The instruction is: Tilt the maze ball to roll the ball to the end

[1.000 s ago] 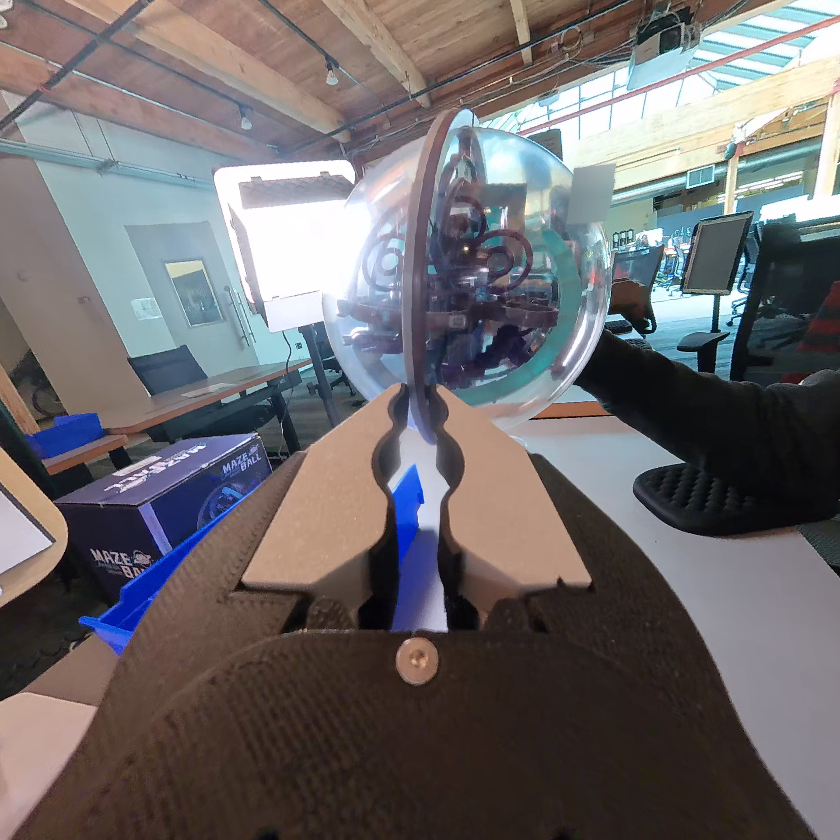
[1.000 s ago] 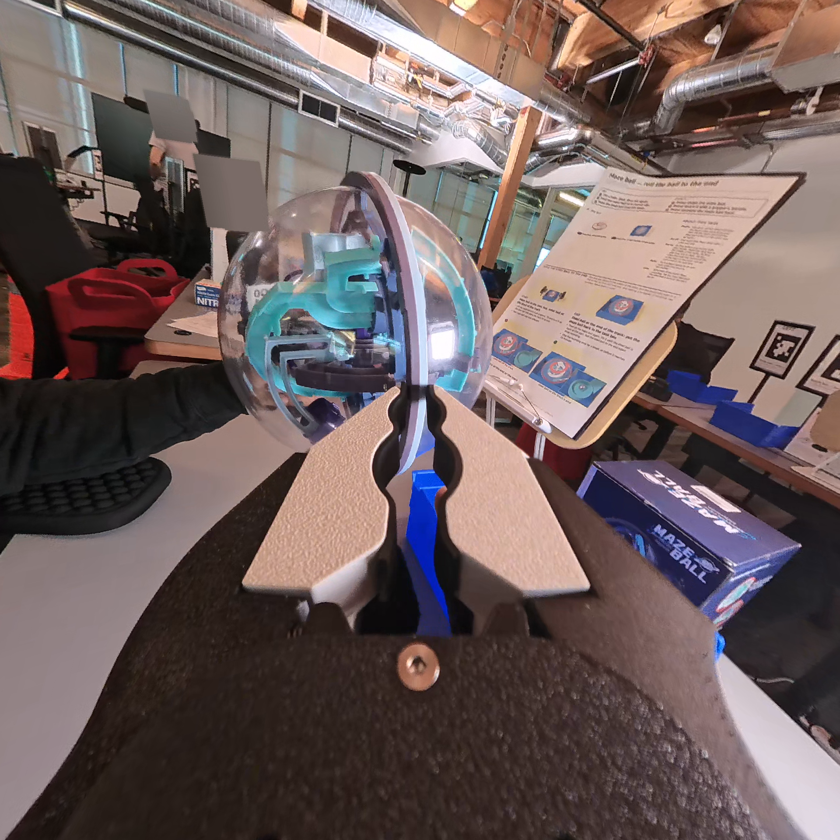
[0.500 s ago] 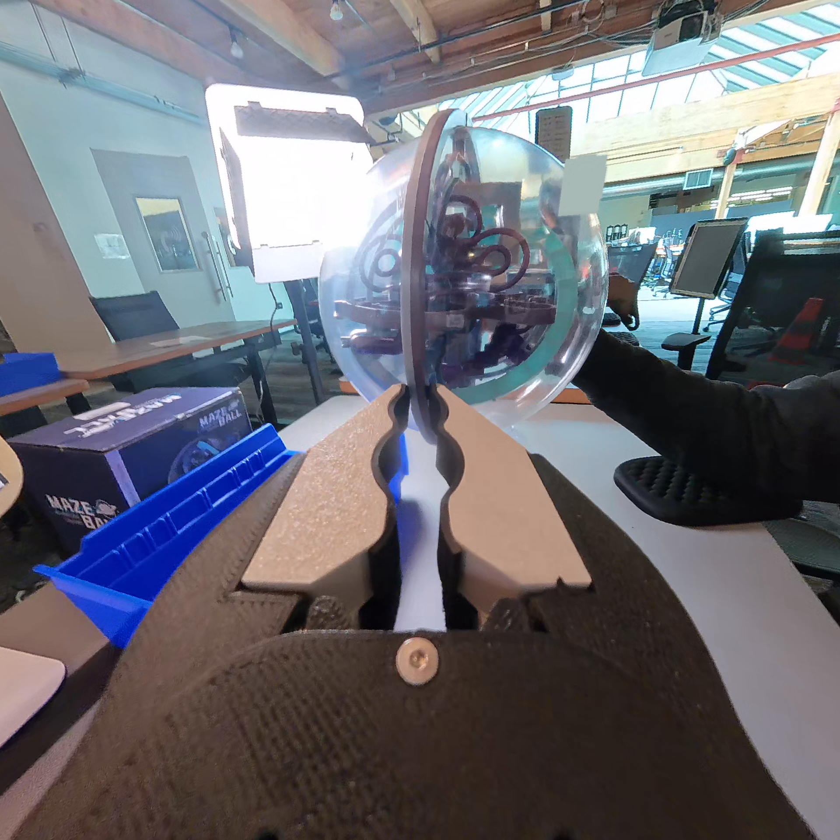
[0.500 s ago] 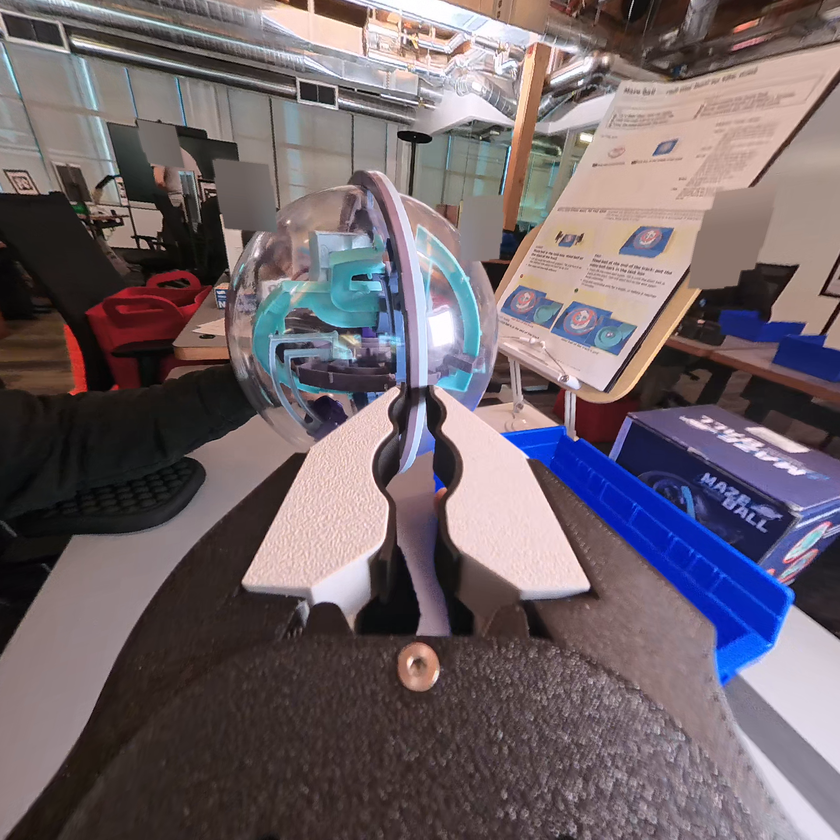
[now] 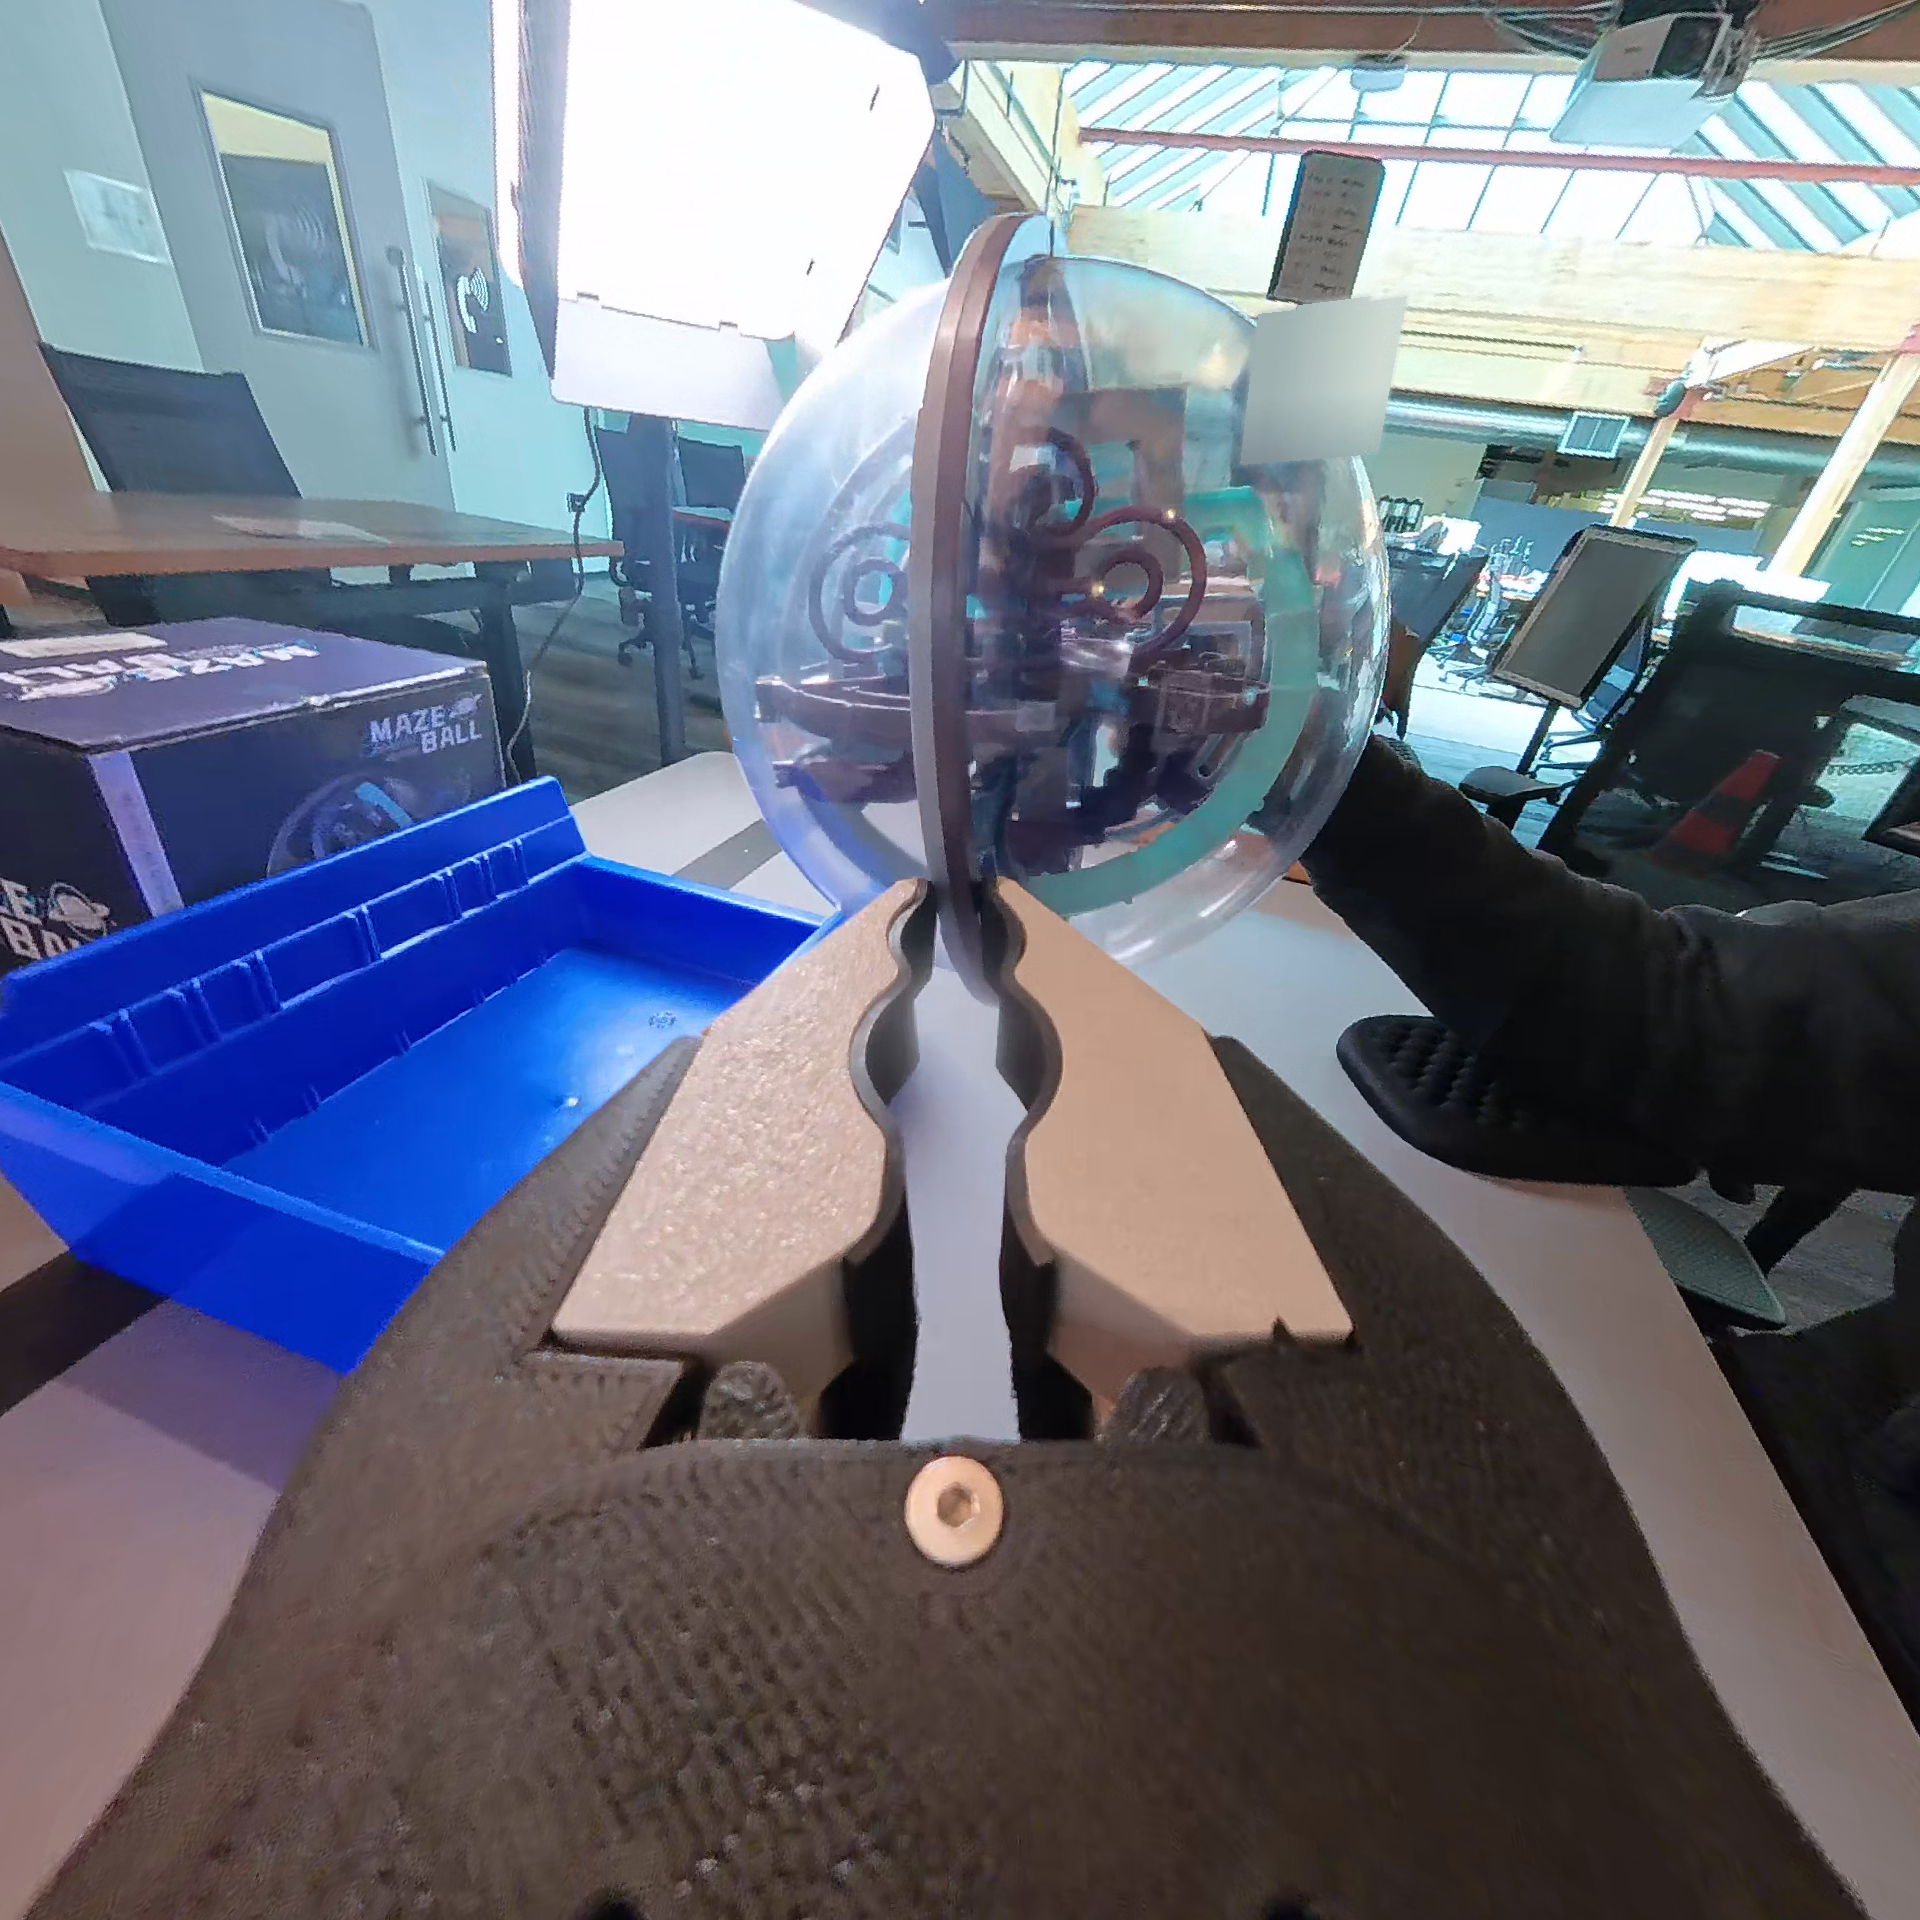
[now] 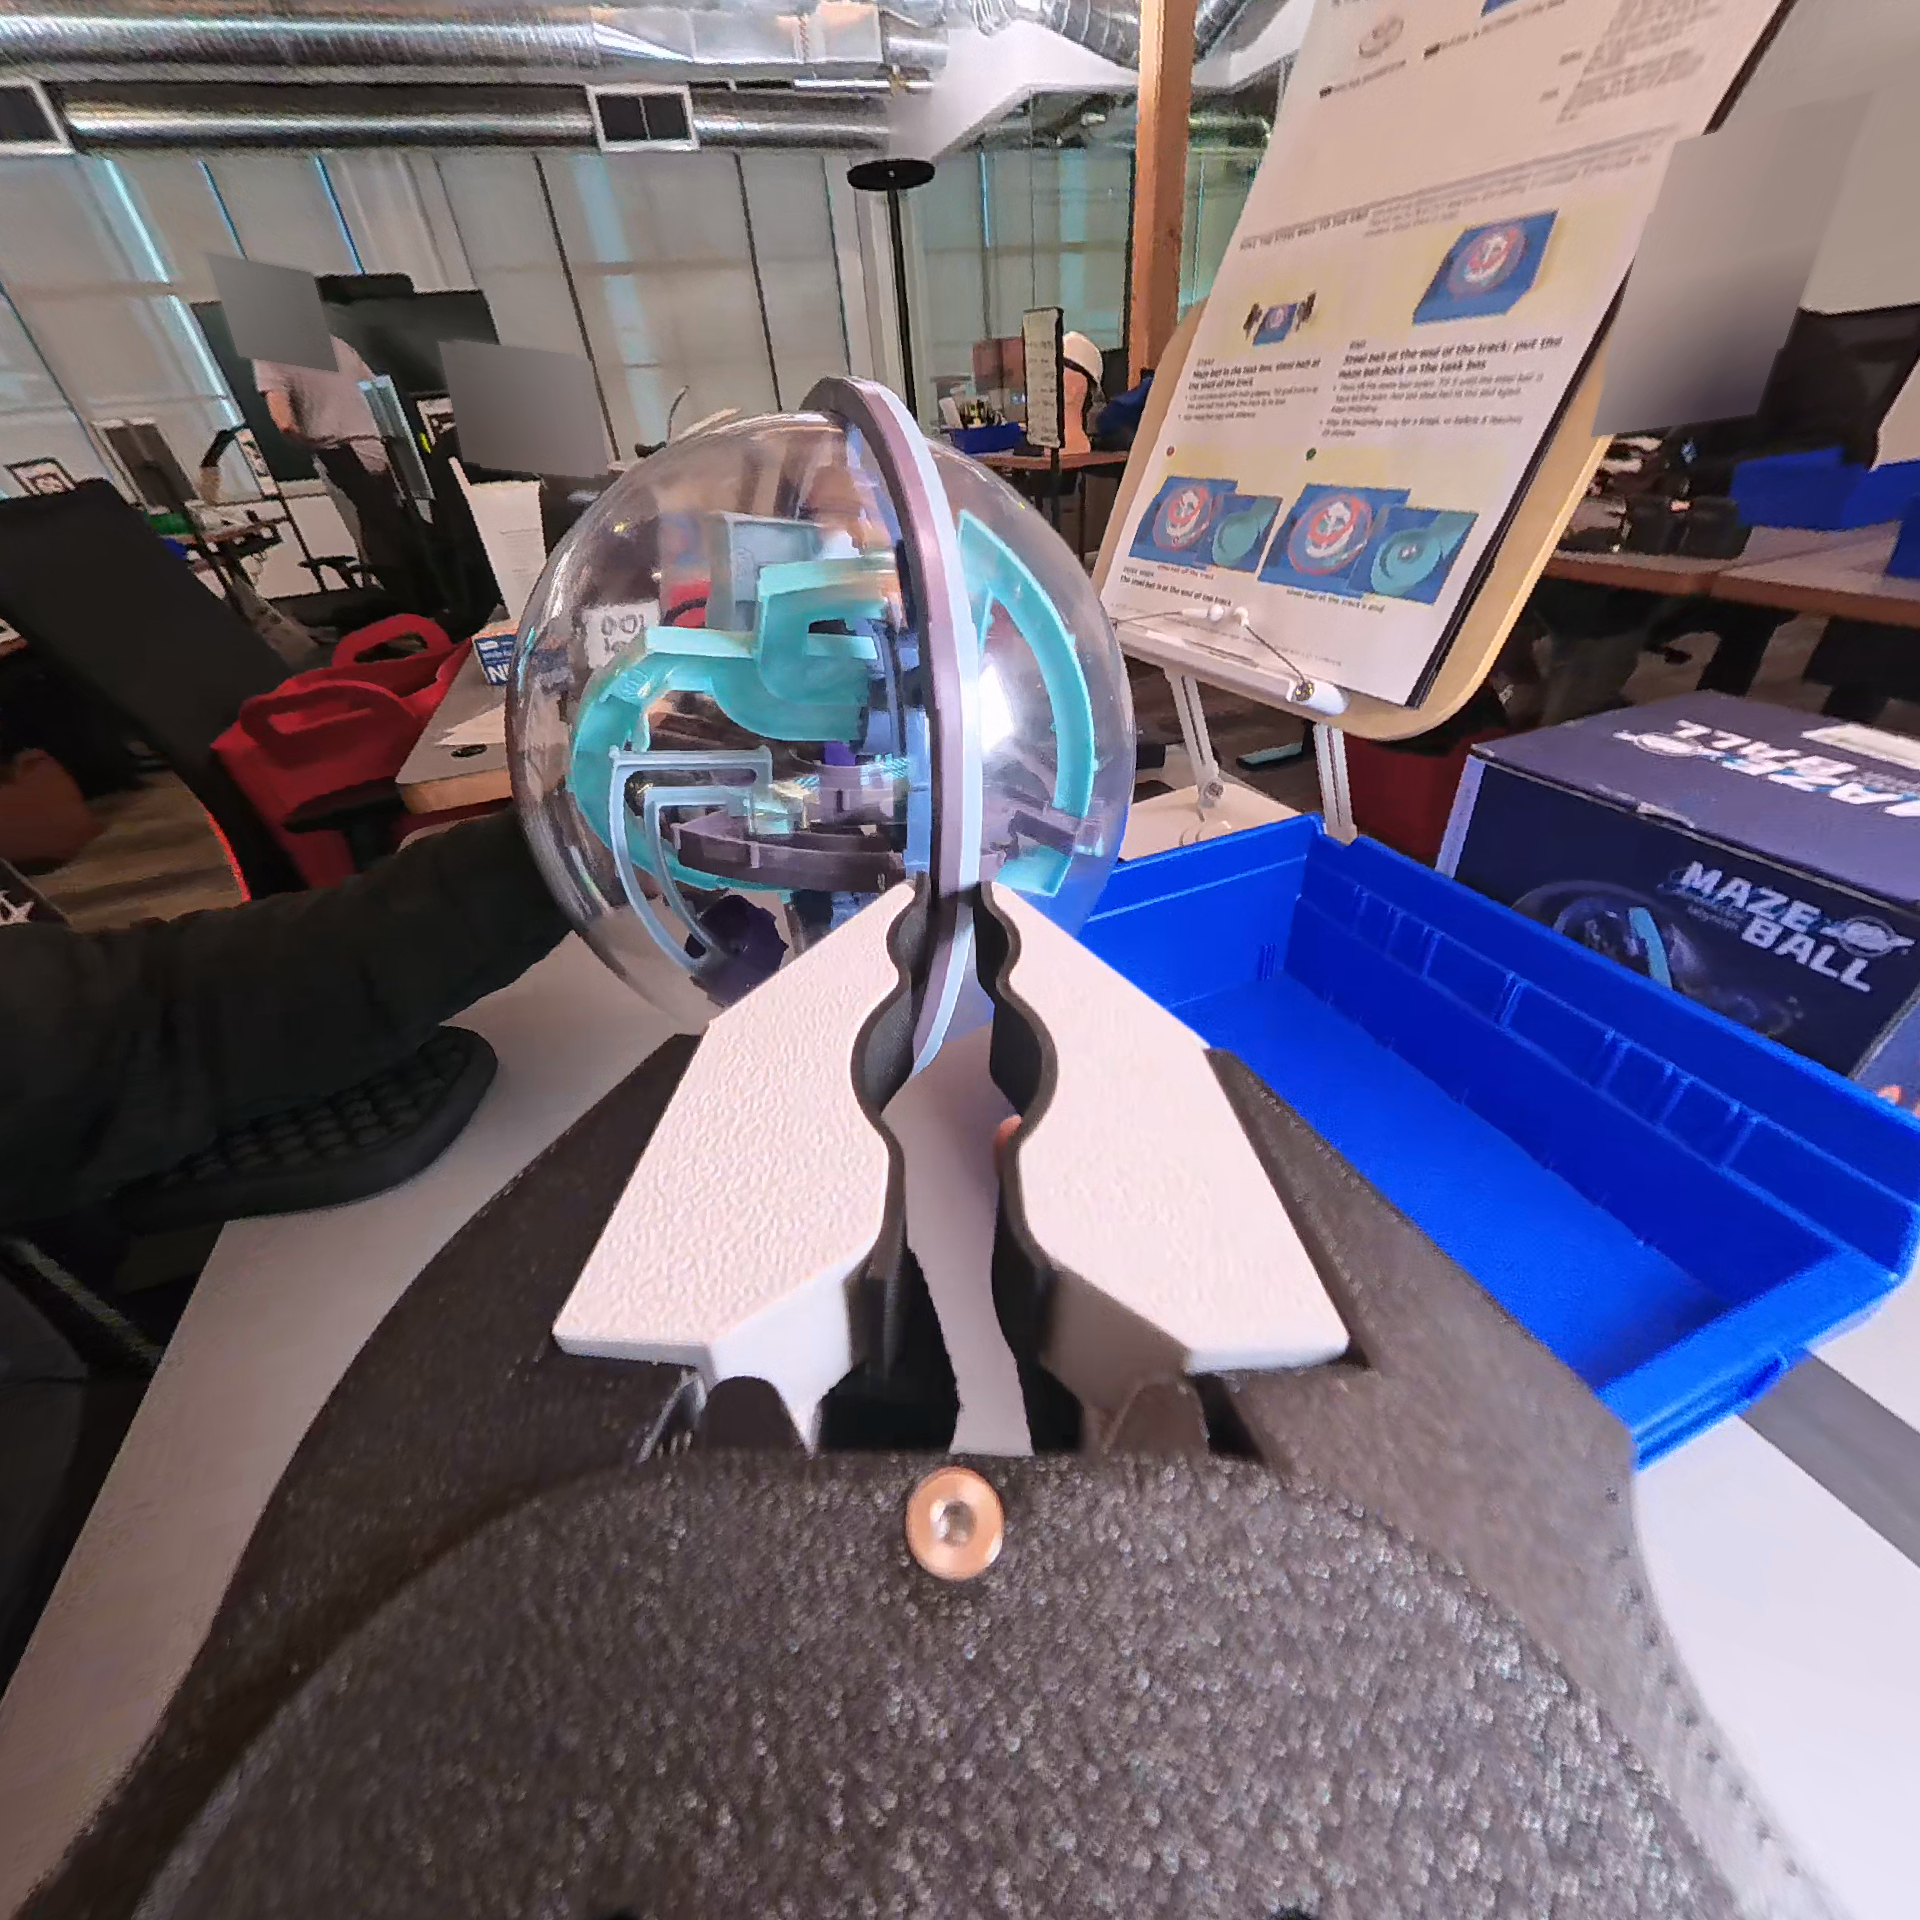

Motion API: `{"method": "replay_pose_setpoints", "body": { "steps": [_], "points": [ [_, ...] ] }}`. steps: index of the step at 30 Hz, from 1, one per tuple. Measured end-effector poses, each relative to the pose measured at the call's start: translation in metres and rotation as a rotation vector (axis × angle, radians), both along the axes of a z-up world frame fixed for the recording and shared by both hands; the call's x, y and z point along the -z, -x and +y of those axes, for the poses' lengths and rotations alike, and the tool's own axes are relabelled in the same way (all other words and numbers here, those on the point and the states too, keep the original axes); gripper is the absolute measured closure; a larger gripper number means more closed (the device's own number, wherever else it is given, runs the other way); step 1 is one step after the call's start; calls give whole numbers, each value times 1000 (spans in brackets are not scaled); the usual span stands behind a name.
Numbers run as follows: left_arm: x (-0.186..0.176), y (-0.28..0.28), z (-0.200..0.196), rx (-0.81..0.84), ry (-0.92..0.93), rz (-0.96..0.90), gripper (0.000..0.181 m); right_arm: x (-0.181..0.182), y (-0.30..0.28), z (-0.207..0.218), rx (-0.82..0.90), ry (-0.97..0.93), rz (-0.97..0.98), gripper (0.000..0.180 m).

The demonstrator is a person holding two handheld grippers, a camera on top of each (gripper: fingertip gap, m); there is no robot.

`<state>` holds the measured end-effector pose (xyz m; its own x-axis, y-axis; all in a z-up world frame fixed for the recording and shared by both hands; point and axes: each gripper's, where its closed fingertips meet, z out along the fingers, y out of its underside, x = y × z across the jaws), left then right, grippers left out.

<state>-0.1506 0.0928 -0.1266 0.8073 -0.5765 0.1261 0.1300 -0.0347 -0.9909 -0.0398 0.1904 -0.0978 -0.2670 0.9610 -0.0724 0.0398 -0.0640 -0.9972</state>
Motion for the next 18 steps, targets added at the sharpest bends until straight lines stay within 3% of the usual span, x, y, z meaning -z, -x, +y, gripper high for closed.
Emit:
{"method": "replay_pose_setpoints", "body": {
  "steps": [18],
  "points": [
    [70, 6, -1, 28, 268, -167, 173, 68, 15, 7, -3, 172, -199, 174]
  ]
}}
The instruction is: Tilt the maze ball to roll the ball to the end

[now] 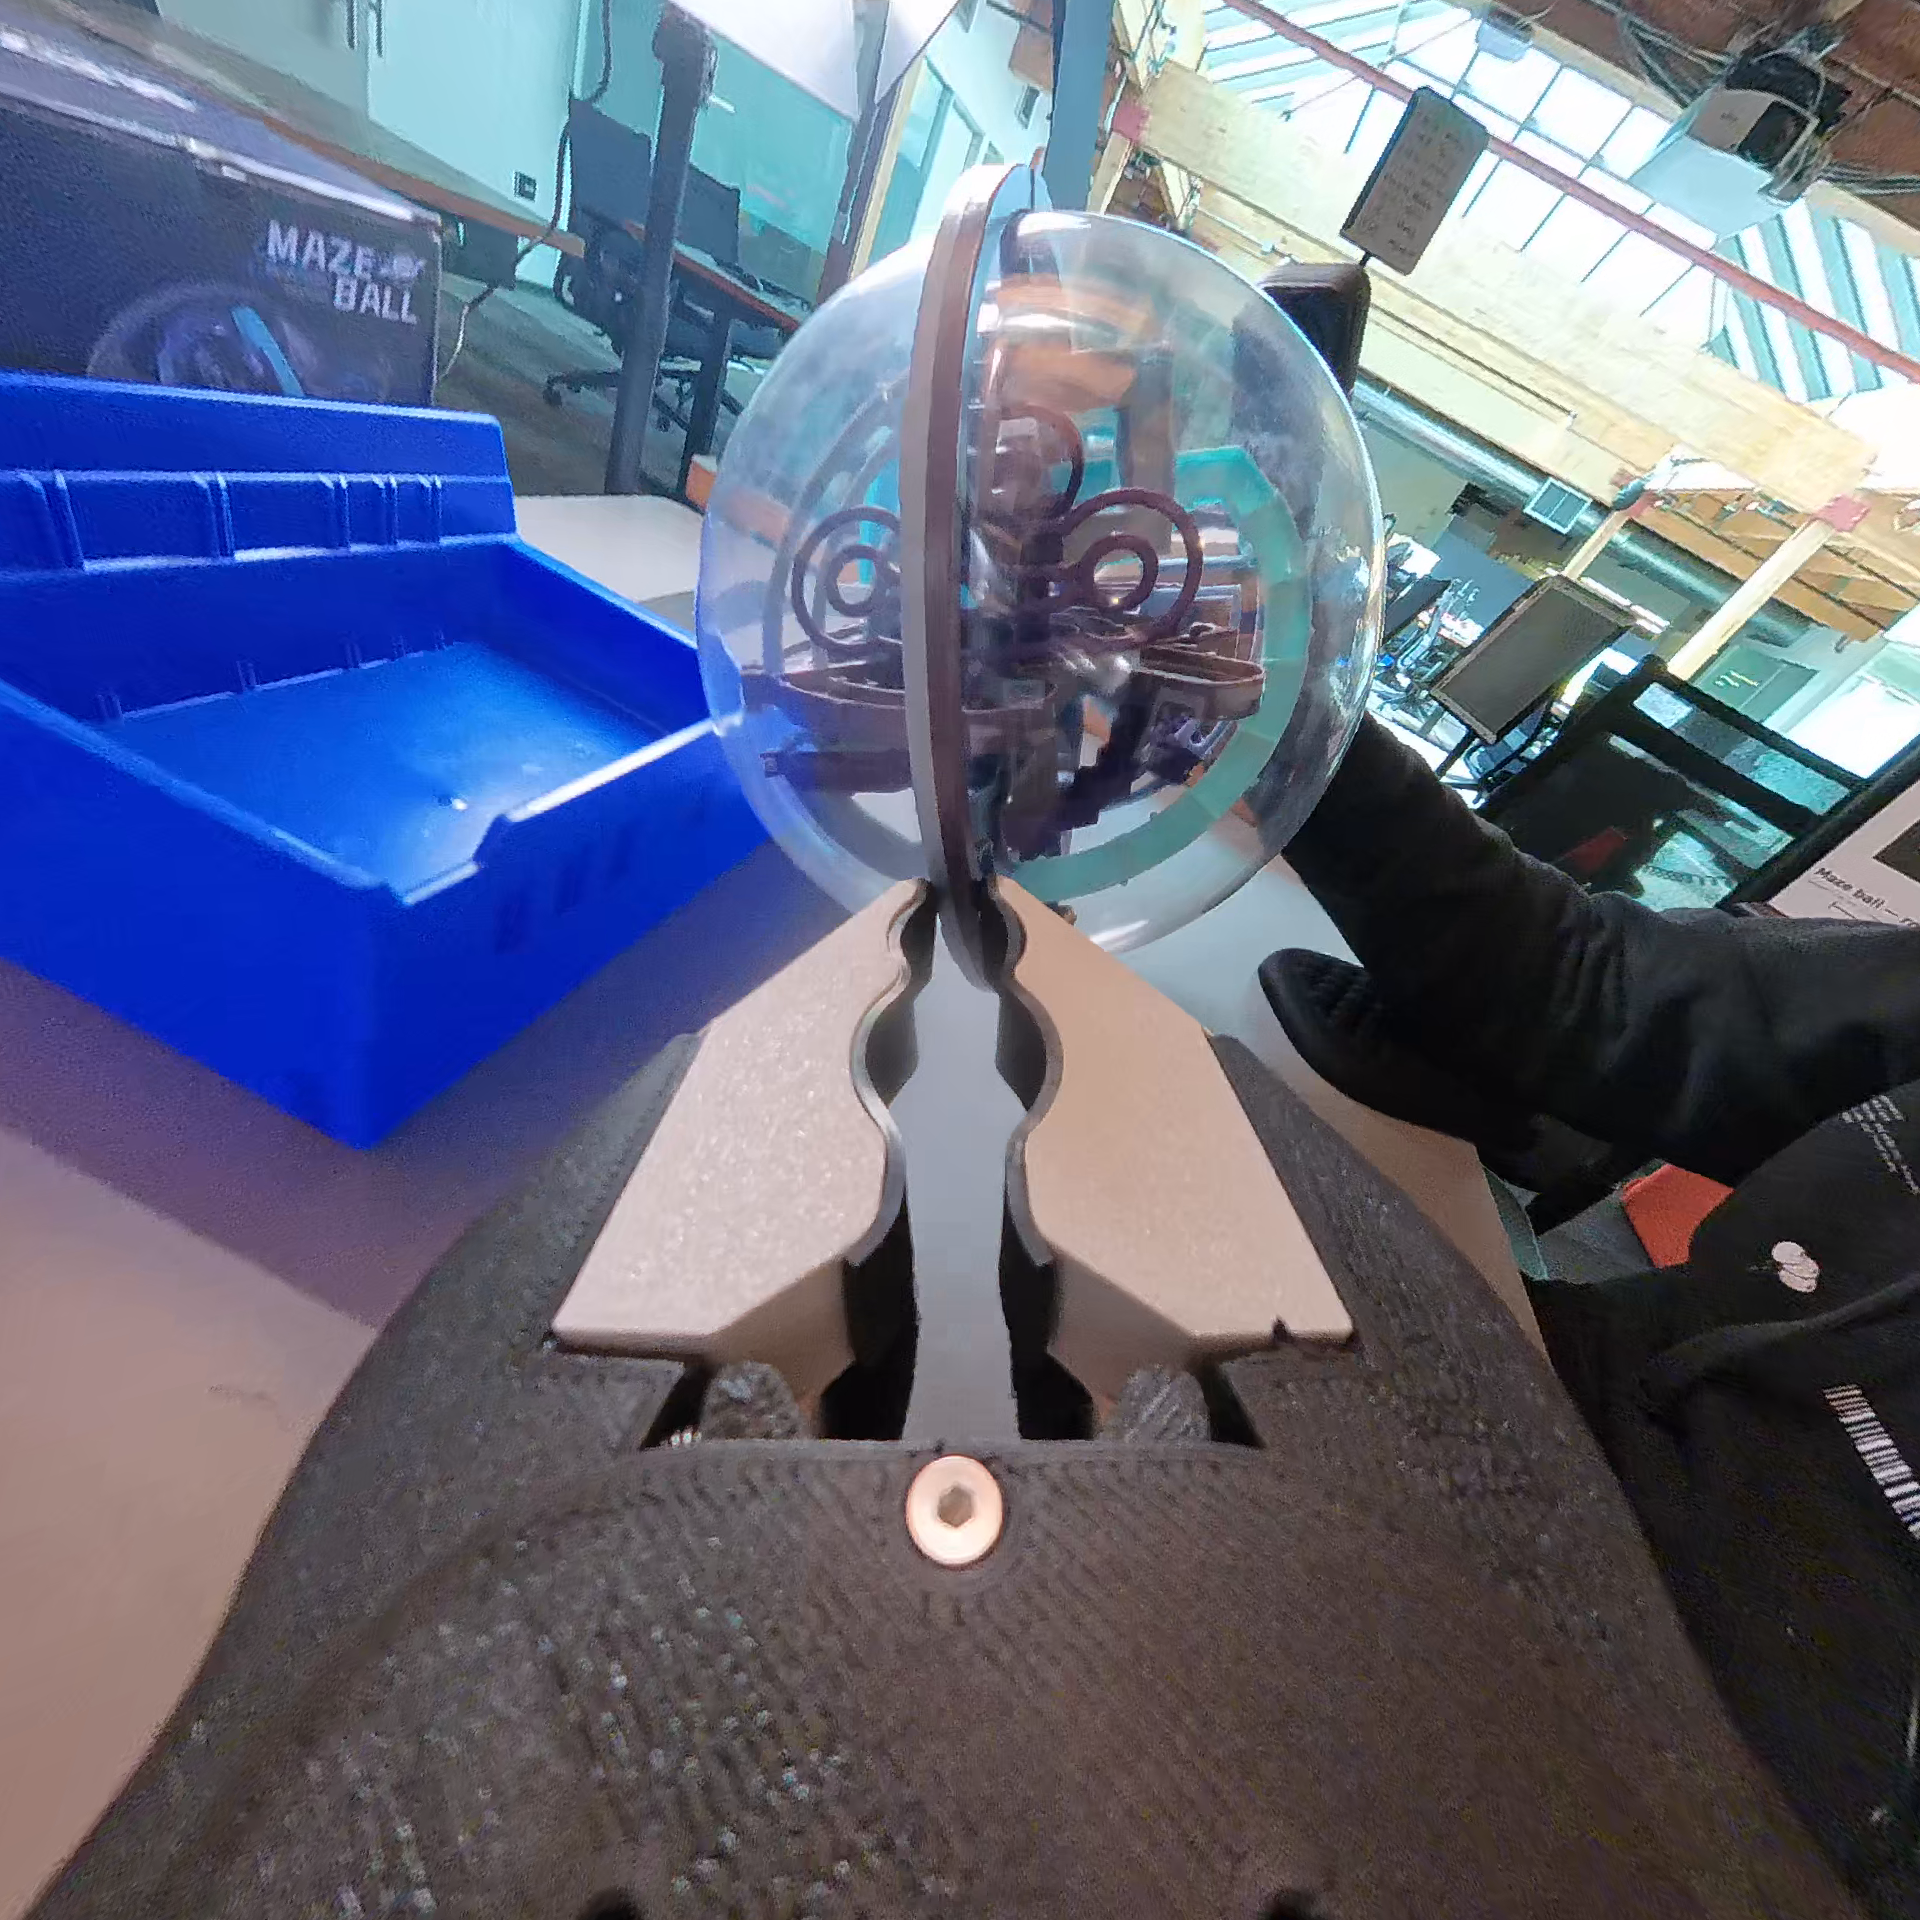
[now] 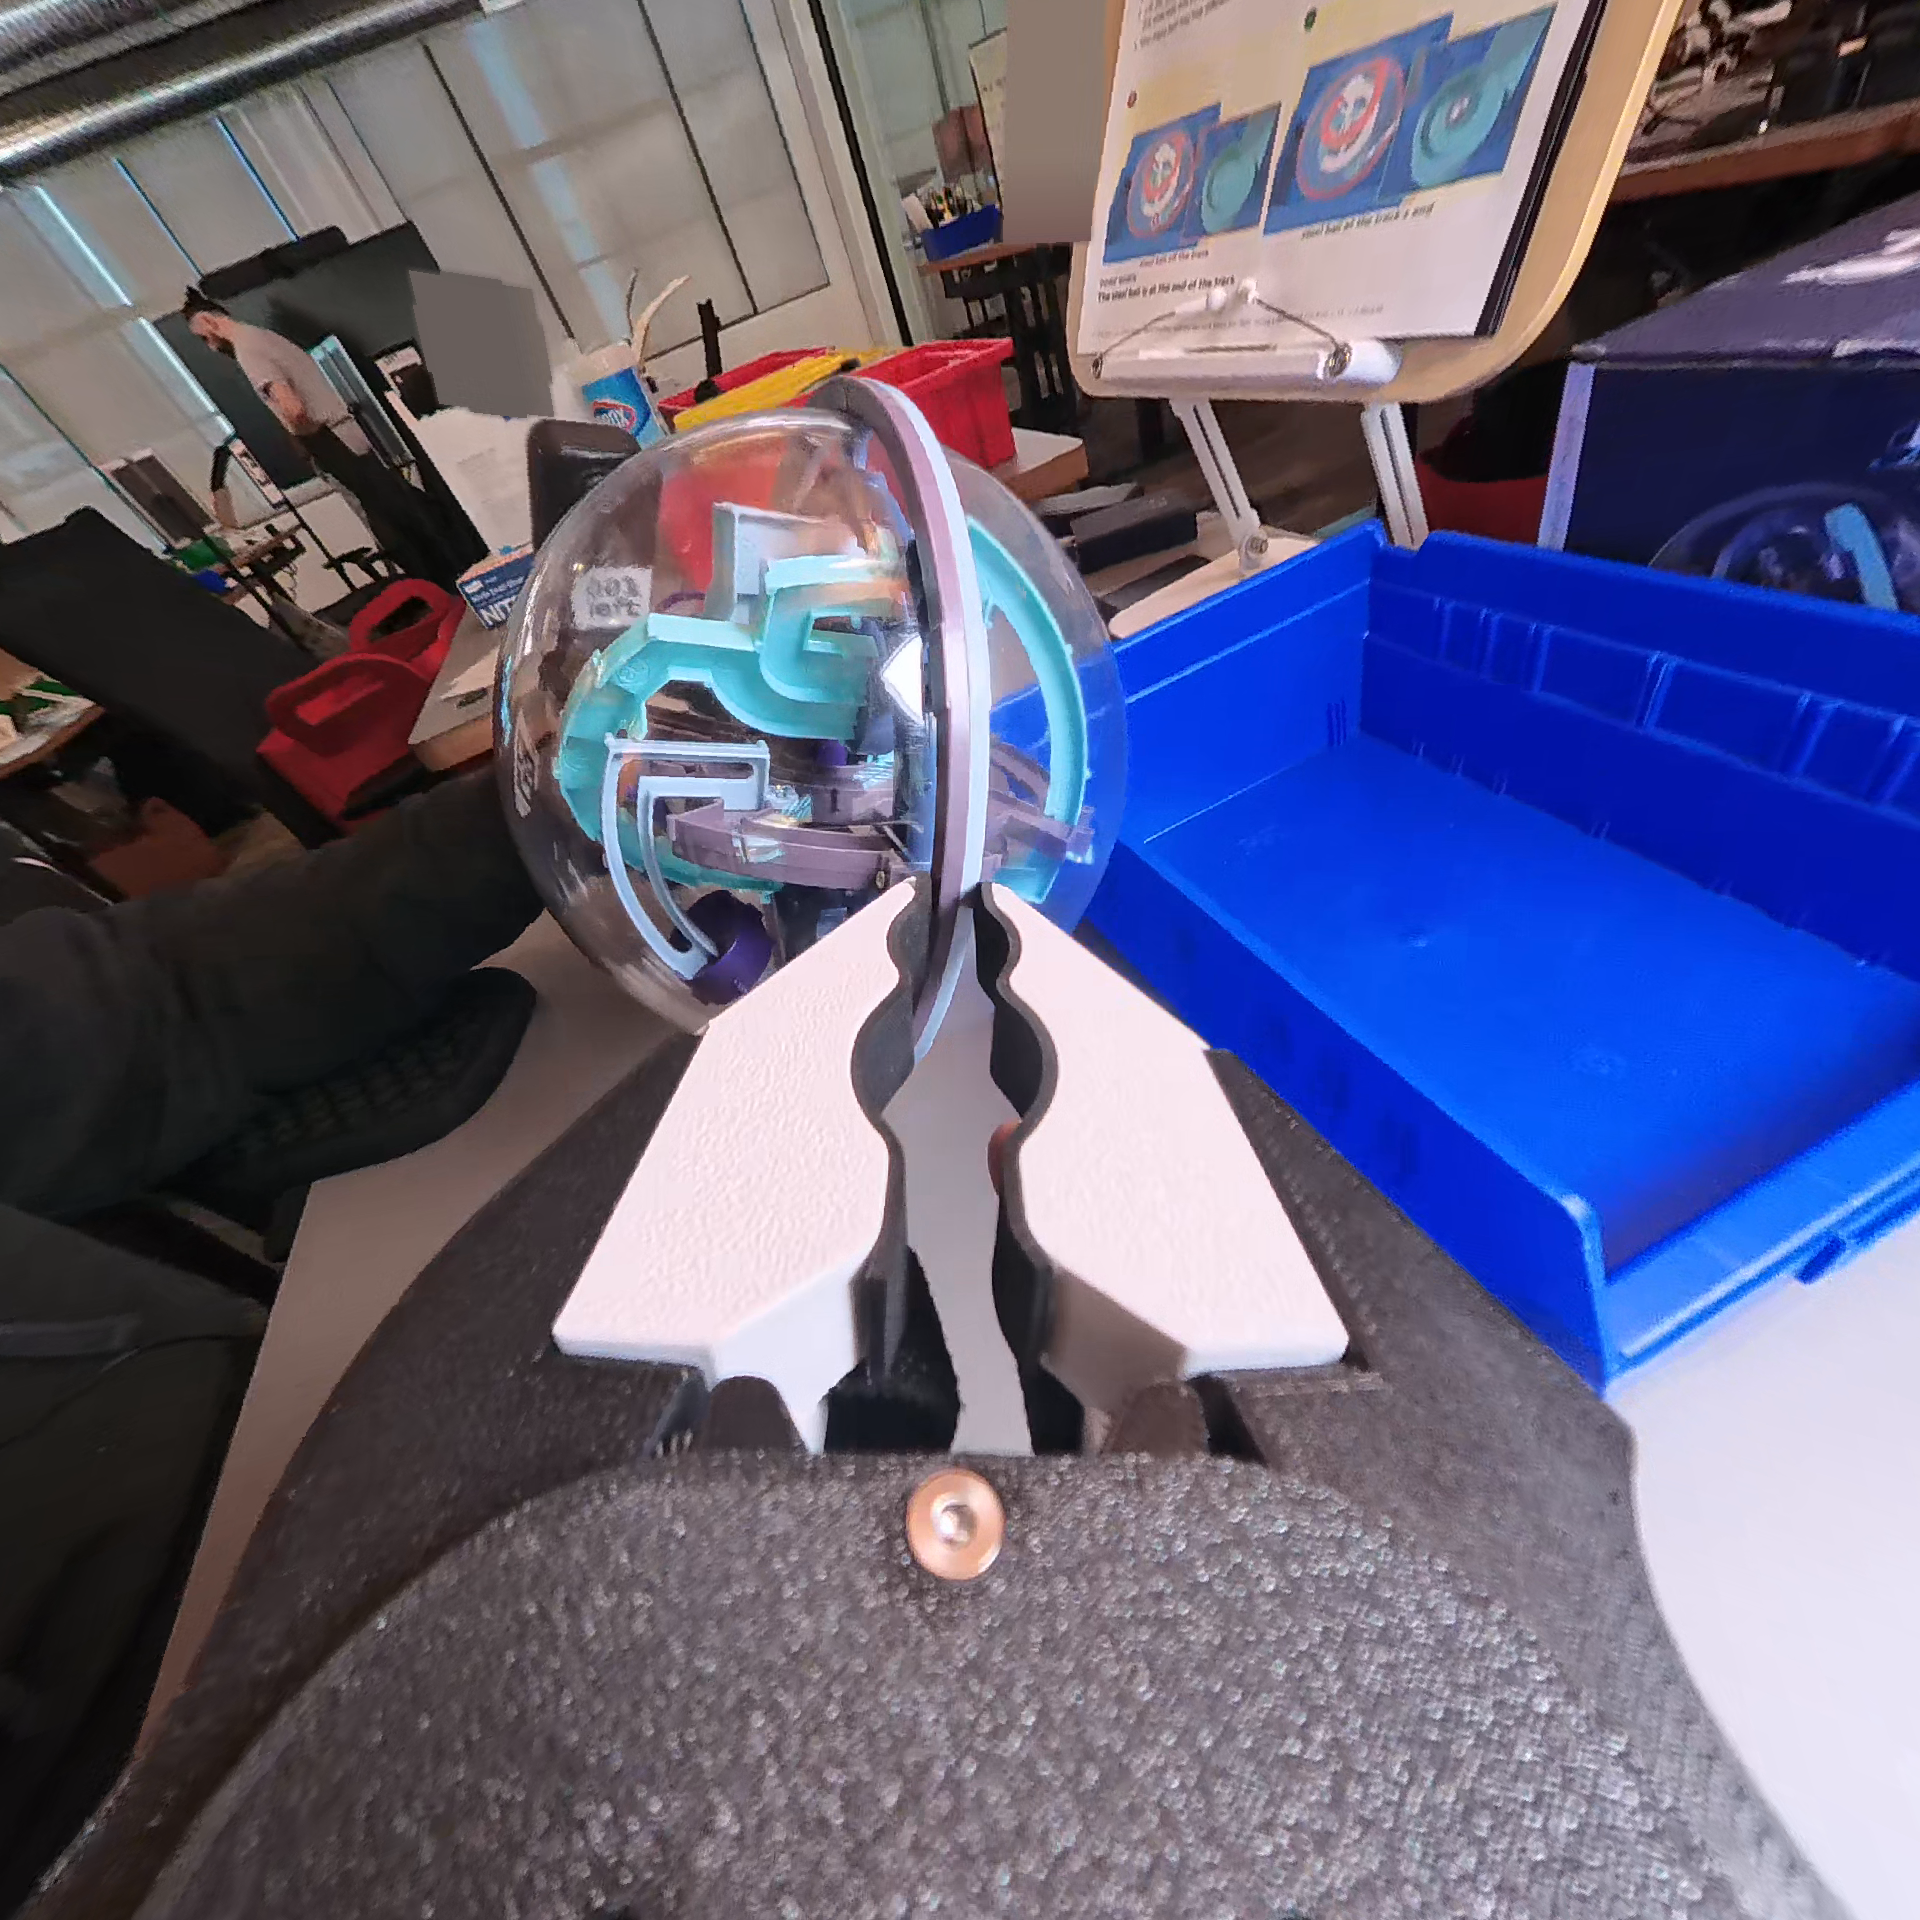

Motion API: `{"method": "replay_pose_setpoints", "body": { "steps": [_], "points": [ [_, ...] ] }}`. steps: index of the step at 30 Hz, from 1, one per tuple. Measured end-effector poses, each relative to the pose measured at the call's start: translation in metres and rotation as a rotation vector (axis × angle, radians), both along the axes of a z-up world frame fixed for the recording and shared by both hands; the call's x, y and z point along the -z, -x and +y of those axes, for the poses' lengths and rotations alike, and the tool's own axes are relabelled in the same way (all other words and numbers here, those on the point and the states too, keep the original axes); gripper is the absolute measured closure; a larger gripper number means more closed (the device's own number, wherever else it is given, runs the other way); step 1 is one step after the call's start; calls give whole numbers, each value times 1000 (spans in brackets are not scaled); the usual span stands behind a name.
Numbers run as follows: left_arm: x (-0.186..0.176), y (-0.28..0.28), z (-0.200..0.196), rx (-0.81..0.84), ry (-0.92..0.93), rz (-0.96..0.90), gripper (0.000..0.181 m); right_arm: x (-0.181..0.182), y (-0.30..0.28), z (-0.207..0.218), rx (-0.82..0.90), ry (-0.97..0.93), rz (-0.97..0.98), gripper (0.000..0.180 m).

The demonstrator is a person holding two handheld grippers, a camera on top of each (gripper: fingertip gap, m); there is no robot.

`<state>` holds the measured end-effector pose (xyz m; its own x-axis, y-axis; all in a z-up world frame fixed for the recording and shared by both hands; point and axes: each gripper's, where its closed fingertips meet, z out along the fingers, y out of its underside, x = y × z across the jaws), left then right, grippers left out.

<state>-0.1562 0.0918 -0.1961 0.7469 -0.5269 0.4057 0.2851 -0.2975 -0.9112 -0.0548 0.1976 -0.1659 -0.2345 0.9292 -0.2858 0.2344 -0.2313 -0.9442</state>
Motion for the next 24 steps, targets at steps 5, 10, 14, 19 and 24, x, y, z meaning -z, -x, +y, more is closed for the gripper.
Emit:
{"method": "replay_pose_setpoints", "body": {
  "steps": [5, 10, 14, 19, 24],
  "points": [
    [9, -2, -8, 7, 40, -12, 173, 19, -2, -5, -6, 41, -50, 174],
    [17, -7, -17, 27, 84, -49, 174, 31, -6, -15, -19, 93, -79, 174],
    [28, -11, -23, 38, 130, -88, 173, 40, -9, -20, -16, 137, -114, 174],
    [46, -19, -30, 55, 192, -105, 174, 53, -13, -24, -10, 156, -153, 174],
    [54, -21, -36, 58, 232, -119, 174, 65, -16, -29, -11, 188, -181, 174]
  ]
}}
